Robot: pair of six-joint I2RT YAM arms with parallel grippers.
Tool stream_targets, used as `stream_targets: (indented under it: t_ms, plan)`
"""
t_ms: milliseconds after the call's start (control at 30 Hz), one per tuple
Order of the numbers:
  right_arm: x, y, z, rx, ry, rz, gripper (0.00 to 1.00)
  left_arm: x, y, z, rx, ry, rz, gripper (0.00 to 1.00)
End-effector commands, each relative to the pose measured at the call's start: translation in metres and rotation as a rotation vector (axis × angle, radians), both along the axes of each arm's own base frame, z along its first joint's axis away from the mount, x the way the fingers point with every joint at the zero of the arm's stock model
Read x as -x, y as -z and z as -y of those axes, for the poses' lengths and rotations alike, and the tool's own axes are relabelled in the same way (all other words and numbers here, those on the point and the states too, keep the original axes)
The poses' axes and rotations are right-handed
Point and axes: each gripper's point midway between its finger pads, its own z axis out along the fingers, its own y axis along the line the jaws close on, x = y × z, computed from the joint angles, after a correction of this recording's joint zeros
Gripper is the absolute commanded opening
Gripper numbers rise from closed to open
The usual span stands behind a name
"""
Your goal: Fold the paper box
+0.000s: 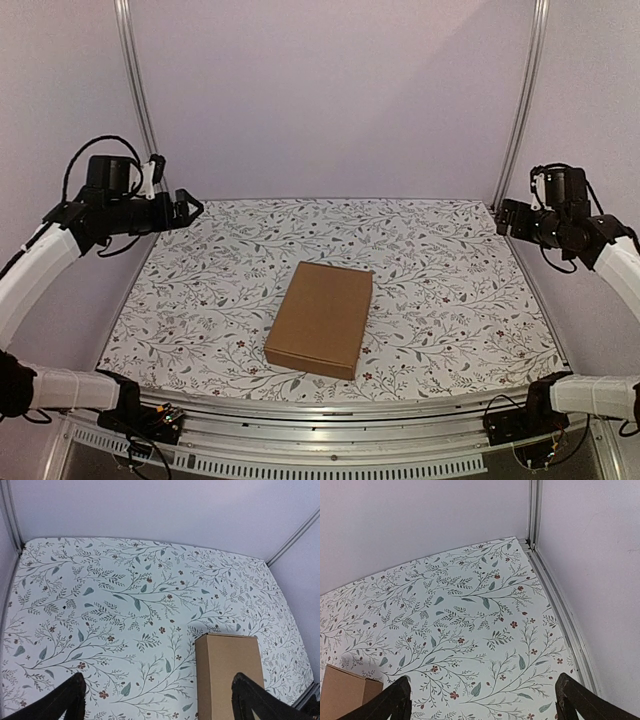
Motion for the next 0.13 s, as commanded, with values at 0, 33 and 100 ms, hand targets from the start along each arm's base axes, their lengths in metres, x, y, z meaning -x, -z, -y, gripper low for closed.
stream_targets:
  t_ms: [0,33,100]
  plan:
    - [0.005,-0.0287,-0.0082,-0.02,-0.059,0.109,0.99,0.0012,-0.0148,-0.009,0.036,-0.012,0.063,1.0]
    - [0.0054,-0.0325,-0.0106,-0.027,-0.074,0.124,0.99,0.0008,-0.0149,-0.011,0.042,-0.017,0.065,1.0]
    - [0.006,-0.0352,-0.0057,-0.027,-0.043,0.146,0.99,-0.0003,-0.0135,-0.0137,0.046,-0.024,0.061,1.0]
